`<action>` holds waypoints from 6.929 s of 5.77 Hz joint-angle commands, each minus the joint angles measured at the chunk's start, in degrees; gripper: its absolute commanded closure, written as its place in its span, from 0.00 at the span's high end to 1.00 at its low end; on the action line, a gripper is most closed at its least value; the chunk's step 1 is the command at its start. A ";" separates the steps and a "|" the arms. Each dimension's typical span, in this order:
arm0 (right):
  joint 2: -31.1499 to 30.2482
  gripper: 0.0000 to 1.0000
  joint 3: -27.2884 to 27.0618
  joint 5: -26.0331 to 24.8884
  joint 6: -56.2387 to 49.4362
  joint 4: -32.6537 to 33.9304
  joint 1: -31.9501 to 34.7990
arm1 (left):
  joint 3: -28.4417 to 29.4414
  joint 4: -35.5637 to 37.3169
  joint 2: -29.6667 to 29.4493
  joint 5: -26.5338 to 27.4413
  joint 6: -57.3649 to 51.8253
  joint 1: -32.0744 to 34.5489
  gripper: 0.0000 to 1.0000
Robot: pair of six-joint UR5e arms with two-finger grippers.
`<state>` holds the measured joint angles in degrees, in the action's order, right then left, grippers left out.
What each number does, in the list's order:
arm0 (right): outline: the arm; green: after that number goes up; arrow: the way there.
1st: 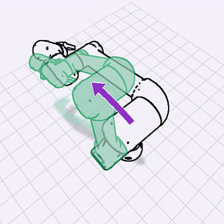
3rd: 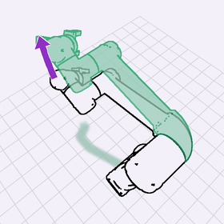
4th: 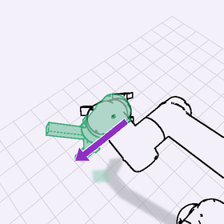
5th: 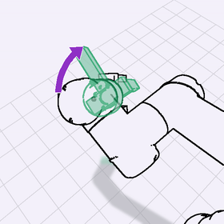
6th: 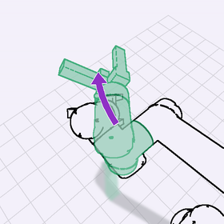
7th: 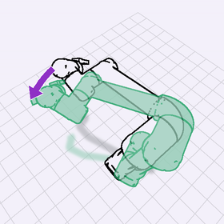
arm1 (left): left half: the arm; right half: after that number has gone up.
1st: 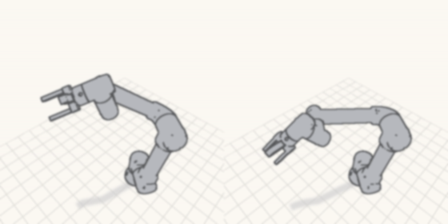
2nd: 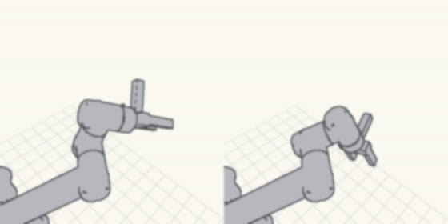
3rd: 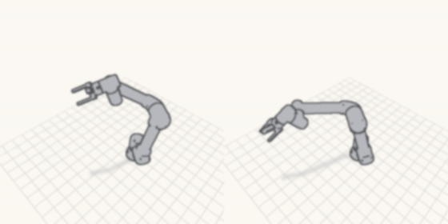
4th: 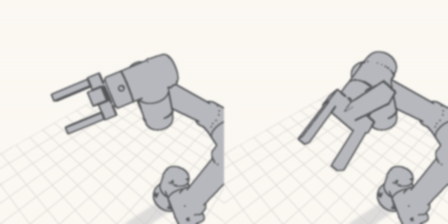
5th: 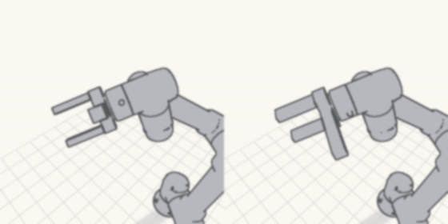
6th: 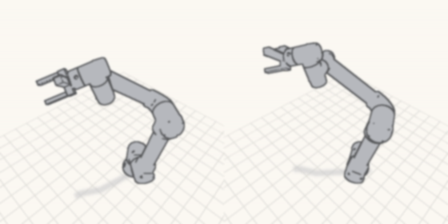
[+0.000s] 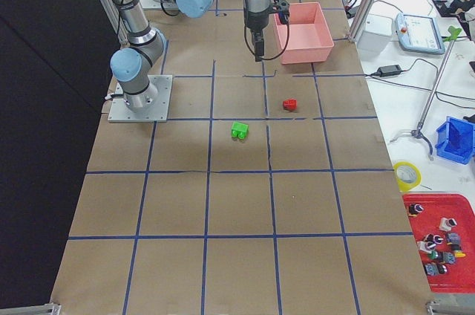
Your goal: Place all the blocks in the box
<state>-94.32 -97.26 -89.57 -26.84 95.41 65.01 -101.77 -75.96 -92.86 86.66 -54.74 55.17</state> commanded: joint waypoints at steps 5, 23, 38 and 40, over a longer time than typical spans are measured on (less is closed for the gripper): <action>4.56 1.00 -25.68 1.16 1.36 32.27 -13.95 | -12.22 27.41 -13.19 -0.08 -0.20 1.17 1.00; 5.76 0.05 -18.68 -7.99 -7.67 22.24 -12.73 | -17.68 30.44 -14.72 0.71 -2.49 -1.65 0.09; 37.04 1.00 30.74 7.76 28.07 14.82 35.28 | 51.75 -12.13 -36.06 -2.90 64.18 33.48 0.00; 26.62 0.99 22.52 7.31 23.71 6.40 28.28 | 51.85 -7.98 -39.58 -2.55 72.98 40.60 0.00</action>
<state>-62.51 -70.55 -82.01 -0.70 105.22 96.61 -49.99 -85.46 -131.08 83.87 14.48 92.62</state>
